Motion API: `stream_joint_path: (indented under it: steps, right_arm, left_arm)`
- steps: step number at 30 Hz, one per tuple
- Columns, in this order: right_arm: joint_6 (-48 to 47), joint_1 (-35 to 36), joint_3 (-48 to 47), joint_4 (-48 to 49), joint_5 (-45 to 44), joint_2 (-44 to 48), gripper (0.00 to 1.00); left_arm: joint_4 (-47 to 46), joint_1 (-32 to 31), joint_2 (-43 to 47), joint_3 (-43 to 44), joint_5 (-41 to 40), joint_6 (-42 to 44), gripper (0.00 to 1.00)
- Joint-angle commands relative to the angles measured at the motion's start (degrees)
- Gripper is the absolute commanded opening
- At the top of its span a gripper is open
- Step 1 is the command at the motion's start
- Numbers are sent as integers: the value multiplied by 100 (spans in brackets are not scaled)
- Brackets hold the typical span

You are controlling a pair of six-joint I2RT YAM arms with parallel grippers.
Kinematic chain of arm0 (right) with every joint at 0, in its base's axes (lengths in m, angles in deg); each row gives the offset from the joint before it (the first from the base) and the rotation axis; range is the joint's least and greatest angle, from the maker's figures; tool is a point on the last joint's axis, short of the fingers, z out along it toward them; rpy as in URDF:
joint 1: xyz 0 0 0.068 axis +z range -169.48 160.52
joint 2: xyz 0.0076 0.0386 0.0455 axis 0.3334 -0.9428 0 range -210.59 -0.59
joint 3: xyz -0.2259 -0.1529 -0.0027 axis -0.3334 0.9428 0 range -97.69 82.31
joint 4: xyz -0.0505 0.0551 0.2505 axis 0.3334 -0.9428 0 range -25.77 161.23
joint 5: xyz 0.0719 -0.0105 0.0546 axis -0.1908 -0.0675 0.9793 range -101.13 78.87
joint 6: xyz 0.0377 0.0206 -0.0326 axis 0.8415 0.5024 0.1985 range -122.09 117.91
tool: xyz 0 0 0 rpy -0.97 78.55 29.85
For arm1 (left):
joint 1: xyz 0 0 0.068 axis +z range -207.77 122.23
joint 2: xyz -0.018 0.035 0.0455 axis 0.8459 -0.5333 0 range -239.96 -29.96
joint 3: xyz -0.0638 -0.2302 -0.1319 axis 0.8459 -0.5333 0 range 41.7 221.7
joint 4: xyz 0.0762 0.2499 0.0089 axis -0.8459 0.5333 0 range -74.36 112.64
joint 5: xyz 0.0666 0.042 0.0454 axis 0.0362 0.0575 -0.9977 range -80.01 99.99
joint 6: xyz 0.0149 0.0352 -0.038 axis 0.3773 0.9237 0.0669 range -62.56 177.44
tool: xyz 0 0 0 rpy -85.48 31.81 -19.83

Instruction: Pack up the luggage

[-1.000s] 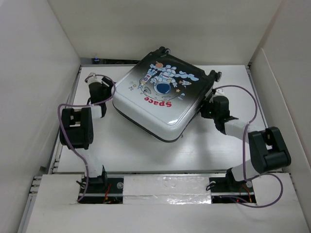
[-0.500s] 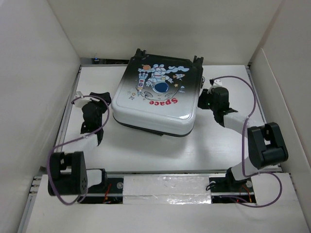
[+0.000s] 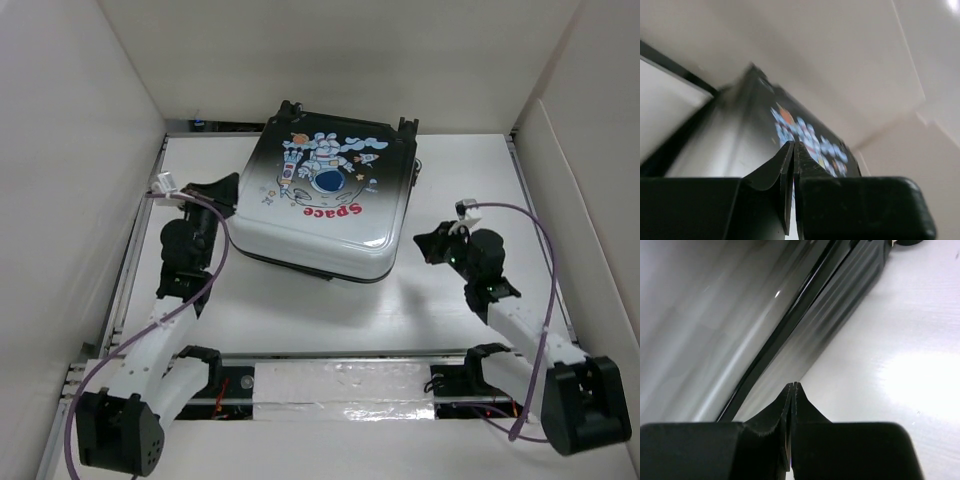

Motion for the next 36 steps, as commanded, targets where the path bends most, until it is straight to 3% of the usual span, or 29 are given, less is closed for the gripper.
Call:
stream_joint_path:
  steps: [1, 4, 8, 11, 12, 15, 19, 29, 31, 34, 36]
  right_arm:
    - [-92, 183, 412, -14, 473, 752, 0]
    - [-233, 439, 571, -585, 509, 1395, 0]
    - [-347, 1245, 589, -921, 527, 1607, 0]
    - [-382, 1660, 554, -1009, -60, 1528, 1]
    - [-383, 1835, 536, -992, -219, 1423, 2]
    - [-514, 1968, 335, -834, -318, 1238, 2]
    - [-629, 2293, -139, -825, -334, 1027, 4]
    - [-523, 2426, -334, -518, -756, 826, 5]
    - [-523, 2374, -360, -613, -809, 641, 5]
    - [-532, 2216, -54, -255, -757, 648, 12]
    - [-497, 2145, 288, -88, -678, 701, 23]
  left_arm:
    - [390, -558, 183, -93, 688, 443, 0]
    - [1120, -814, 770, -637, 530, 620, 0]
    - [2553, -814, 2734, -1463, 301, 559, 0]
    - [3469, -814, 3372, -1701, 213, 506, 0]
    - [3583, -814, 3356, -1781, 526, 471, 0]
    - [3147, -814, 2997, -2332, 1098, 243, 1]
    - [2084, -814, 2050, -2800, 1399, 110, 22]
    - [459, -814, 827, -2889, 1829, 23, 50]
    - [132, -814, 589, -2897, 2076, -12, 52]
    - [-430, -814, 246, -2959, 2155, -65, 53]
    - [-616, -814, 8, -2933, 2225, -91, 53]
